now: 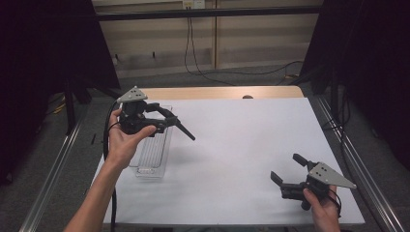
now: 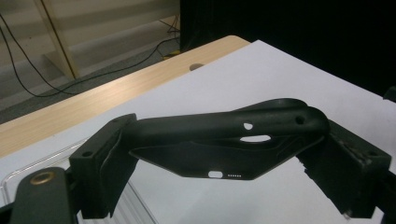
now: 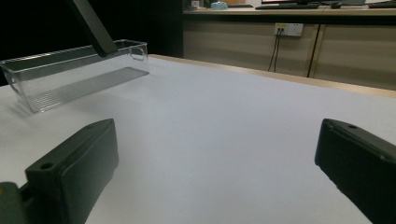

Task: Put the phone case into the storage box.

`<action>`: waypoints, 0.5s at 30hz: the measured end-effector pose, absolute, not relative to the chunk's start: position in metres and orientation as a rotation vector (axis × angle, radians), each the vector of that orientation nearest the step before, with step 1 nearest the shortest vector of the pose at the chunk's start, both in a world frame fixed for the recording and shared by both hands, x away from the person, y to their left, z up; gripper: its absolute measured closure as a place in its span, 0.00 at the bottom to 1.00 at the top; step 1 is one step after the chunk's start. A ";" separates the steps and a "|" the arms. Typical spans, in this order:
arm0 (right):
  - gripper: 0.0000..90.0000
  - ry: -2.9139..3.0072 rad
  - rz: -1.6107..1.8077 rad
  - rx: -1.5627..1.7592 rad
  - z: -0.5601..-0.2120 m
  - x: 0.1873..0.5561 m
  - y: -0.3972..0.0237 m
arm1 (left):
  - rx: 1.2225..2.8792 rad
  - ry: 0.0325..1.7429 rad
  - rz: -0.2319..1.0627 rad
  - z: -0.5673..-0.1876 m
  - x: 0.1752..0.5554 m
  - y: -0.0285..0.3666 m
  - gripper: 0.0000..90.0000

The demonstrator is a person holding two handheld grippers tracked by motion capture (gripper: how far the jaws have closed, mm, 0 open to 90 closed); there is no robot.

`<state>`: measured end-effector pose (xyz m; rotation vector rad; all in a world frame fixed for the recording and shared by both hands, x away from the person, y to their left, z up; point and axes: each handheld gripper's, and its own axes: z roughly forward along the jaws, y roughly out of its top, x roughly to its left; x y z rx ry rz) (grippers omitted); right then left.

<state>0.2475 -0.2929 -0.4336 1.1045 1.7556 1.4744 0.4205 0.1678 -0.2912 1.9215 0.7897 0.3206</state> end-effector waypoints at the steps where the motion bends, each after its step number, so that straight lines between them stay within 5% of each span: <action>1: 0.00 1.759 1.474 1.105 -0.434 0.248 -0.293 | 1.920 0.796 0.327 -0.290 0.422 0.169 0.16; 15: 0.00 1.759 1.462 1.111 -0.435 0.248 -0.294 | 1.880 0.868 0.369 -0.283 0.435 0.186 0.16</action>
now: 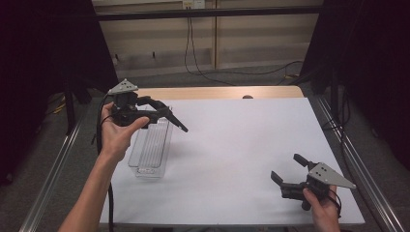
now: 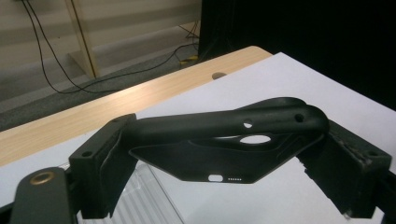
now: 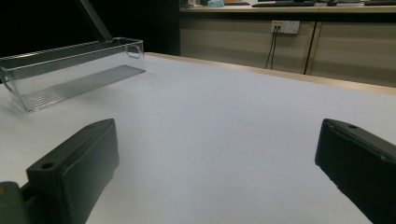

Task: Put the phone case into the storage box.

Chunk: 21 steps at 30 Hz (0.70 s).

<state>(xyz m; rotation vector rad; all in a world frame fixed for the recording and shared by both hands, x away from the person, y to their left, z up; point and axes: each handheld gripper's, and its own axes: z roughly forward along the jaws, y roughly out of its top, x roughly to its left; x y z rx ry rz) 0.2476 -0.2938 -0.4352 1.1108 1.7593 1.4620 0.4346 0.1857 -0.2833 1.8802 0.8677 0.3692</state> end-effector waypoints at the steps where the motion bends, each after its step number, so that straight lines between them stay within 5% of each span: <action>1: 0.00 1.758 1.459 1.111 -0.435 0.248 -0.294 | 1.878 0.874 0.375 -0.283 0.435 0.187 0.16; 21: 0.00 1.760 1.458 1.106 -0.436 0.248 -0.293 | 1.849 0.994 0.473 -0.276 0.449 0.205 0.16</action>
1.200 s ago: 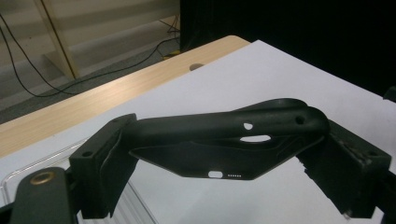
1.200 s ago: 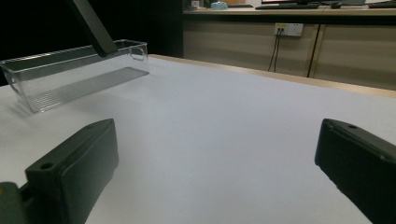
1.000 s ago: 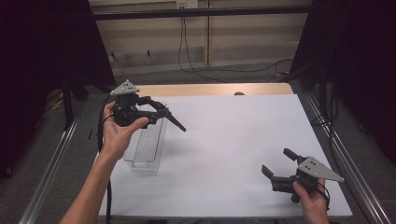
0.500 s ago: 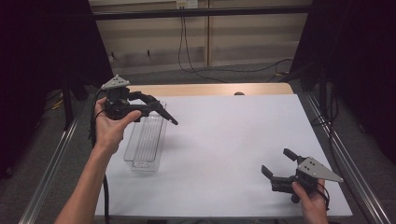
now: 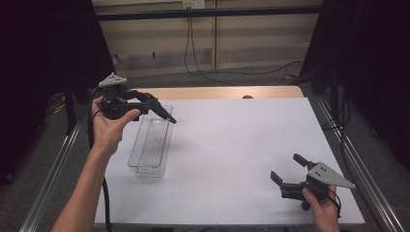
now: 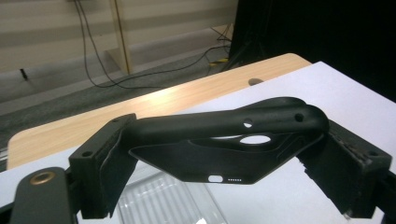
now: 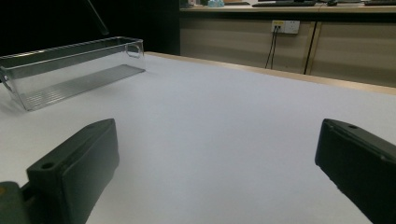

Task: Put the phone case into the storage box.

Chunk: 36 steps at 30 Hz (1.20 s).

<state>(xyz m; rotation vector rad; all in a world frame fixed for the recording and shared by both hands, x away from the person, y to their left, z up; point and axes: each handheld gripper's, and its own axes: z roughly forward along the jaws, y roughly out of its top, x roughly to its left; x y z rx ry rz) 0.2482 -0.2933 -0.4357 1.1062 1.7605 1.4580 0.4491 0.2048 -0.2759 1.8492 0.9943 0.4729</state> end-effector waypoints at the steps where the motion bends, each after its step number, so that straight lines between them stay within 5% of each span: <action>1: 0.00 1.761 1.457 1.105 -0.436 0.248 -0.293 | 1.845 1.001 0.476 -0.276 0.450 0.205 0.16; 36: 0.00 1.775 1.451 1.094 -0.436 0.248 -0.291 | 1.828 1.181 0.628 -0.287 0.466 0.197 0.16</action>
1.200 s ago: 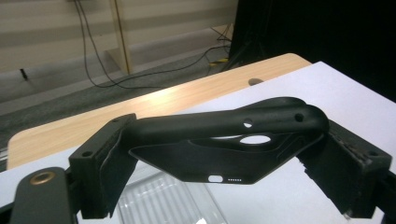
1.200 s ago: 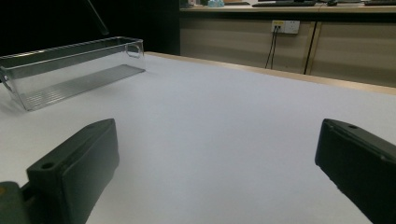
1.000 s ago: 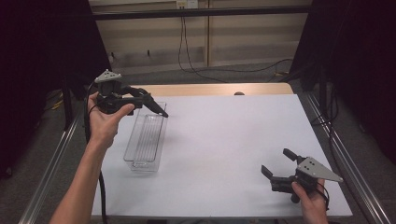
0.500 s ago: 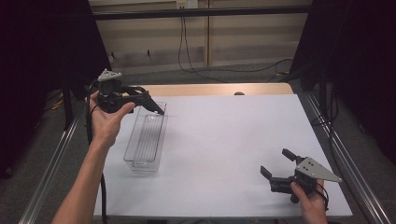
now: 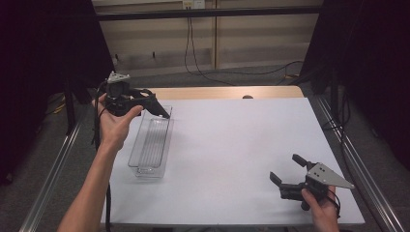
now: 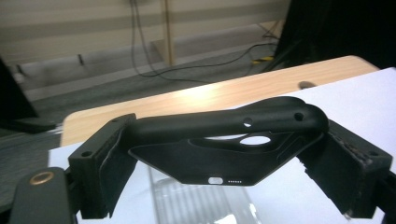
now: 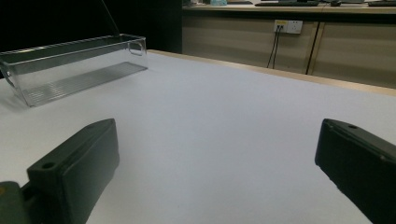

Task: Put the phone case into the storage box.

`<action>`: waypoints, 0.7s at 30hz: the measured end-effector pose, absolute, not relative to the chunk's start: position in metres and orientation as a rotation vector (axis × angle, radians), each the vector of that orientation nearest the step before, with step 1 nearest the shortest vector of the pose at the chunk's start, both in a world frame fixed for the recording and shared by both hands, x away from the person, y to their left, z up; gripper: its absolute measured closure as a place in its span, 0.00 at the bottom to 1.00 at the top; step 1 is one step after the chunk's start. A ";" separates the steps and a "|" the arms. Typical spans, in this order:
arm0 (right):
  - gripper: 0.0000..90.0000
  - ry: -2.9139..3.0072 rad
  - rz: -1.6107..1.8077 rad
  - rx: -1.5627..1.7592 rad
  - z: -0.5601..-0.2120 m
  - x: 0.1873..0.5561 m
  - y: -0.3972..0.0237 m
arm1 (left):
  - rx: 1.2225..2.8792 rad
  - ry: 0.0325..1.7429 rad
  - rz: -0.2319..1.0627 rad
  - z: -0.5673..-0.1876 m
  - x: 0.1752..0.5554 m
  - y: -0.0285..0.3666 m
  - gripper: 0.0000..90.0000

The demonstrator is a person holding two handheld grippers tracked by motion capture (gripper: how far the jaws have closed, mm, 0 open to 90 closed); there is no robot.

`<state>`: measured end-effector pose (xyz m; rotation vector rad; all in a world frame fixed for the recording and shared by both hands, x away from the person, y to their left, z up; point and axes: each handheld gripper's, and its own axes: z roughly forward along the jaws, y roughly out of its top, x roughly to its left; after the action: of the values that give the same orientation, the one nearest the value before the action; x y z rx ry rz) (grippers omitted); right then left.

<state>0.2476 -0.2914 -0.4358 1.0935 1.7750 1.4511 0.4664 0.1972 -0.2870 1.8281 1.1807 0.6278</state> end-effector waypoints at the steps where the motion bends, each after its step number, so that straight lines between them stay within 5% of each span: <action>1: 0.00 1.776 1.452 1.094 -0.436 0.248 -0.291 | 1.831 1.182 0.624 -0.288 0.468 0.197 0.16; 21: 0.00 1.789 1.450 1.092 -0.437 0.248 -0.291 | 1.802 1.306 0.673 -0.307 0.492 0.189 0.15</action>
<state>0.2484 -0.2910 -0.4373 1.0924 1.7886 1.4495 0.4925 0.1886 -0.3068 1.8018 1.3062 0.6732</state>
